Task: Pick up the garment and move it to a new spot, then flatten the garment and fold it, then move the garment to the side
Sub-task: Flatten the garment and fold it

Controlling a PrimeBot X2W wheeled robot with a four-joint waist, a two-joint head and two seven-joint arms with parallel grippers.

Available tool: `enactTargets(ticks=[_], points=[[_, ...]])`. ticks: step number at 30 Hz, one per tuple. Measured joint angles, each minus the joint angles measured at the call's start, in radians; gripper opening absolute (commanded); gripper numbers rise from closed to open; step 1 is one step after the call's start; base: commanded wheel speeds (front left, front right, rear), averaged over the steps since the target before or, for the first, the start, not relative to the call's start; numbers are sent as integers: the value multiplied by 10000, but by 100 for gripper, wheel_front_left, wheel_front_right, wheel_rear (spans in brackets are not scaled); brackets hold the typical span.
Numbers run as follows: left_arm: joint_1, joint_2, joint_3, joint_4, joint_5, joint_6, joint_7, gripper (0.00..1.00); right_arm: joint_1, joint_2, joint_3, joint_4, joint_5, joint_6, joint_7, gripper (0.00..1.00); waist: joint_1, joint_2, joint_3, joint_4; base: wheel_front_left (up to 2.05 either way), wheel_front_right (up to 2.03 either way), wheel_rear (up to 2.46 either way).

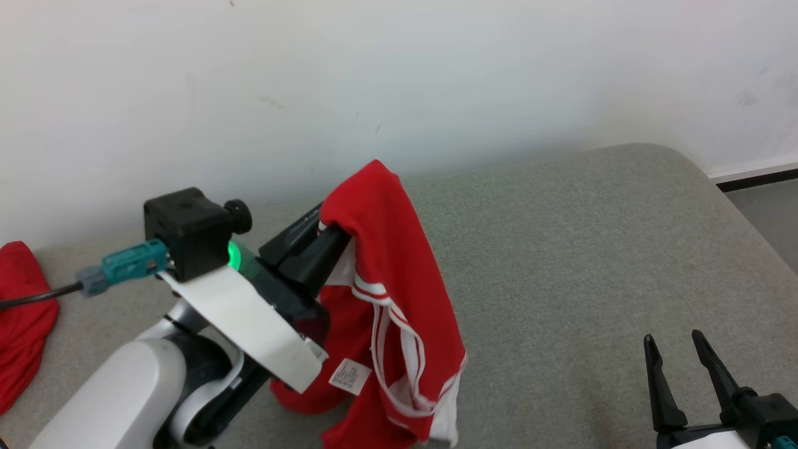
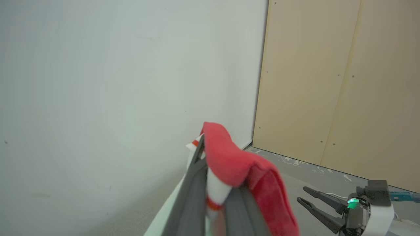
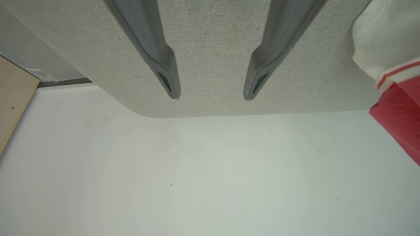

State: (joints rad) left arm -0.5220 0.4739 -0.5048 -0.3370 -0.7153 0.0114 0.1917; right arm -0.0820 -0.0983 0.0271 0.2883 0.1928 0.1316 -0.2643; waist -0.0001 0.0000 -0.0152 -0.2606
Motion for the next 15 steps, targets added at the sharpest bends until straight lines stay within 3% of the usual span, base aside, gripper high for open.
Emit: enactTargets(ticks=[8, 15], points=[[-115, 491, 117, -1250, -100, 489, 1170, 0, 48, 12, -8, -61, 12, 0, 0, 100, 0, 0, 89, -59, 0, 0, 0], [-806, 40, -96, -226, -305, 662, 1534, 0, -120, 92, 303, -58, 12, 0, -2, 100, 0, 0, 399, -392, 0, 0, 0]])
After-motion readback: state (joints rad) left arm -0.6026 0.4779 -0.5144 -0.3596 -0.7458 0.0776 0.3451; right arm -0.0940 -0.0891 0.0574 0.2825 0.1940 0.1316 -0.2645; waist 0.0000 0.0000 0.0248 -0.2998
